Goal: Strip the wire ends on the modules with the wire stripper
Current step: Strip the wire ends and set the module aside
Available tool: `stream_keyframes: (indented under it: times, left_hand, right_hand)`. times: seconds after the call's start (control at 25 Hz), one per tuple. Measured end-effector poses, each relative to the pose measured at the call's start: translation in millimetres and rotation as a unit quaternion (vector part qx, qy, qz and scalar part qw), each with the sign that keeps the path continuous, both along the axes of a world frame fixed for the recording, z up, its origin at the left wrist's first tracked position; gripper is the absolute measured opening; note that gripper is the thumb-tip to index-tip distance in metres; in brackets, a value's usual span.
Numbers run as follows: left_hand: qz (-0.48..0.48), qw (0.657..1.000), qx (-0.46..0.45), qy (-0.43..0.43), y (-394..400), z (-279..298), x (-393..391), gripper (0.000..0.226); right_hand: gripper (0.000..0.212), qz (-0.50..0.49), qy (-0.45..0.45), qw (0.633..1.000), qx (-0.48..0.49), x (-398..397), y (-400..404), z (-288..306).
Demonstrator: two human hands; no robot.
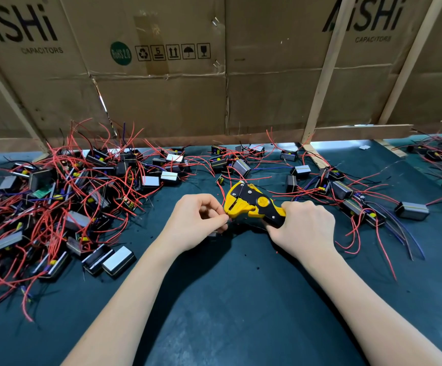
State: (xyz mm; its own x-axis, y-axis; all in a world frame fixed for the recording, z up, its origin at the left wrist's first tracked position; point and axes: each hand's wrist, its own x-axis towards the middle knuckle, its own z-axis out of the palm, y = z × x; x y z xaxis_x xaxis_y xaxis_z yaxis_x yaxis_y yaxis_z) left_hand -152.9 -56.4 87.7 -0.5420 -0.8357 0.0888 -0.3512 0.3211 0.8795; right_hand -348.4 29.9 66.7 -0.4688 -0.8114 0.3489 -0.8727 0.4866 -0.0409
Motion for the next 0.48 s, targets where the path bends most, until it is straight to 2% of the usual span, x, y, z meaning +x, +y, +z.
stream_keyframes:
  times: [0.24, 0.36, 0.4, 0.48]
  left_hand:
    - [-0.053, 0.999, 0.009, -0.005, 0.2, 8.4, 4.5, 0.015]
    - [-0.128, 0.990, 0.056, -0.017, 12.7, 7.9, 7.9, 0.015]
    - [-0.119, 0.992, 0.046, -0.020, 11.8, 7.9, 5.4, 0.013]
    - [-0.070, 0.997, 0.016, -0.027, 8.9, 7.6, 0.3, 0.011]
  right_hand:
    - [0.045, -0.015, -0.011, 1.000, -0.005, -10.4, -6.3, 0.5]
    - [0.054, -0.090, -0.066, 0.990, -0.087, -42.8, 2.2, 13.9]
    - [0.053, -0.098, -0.082, 0.984, -0.127, -52.2, 6.3, 14.8]
    - [0.052, -0.103, -0.094, 0.980, -0.139, -54.6, 10.9, 11.2]
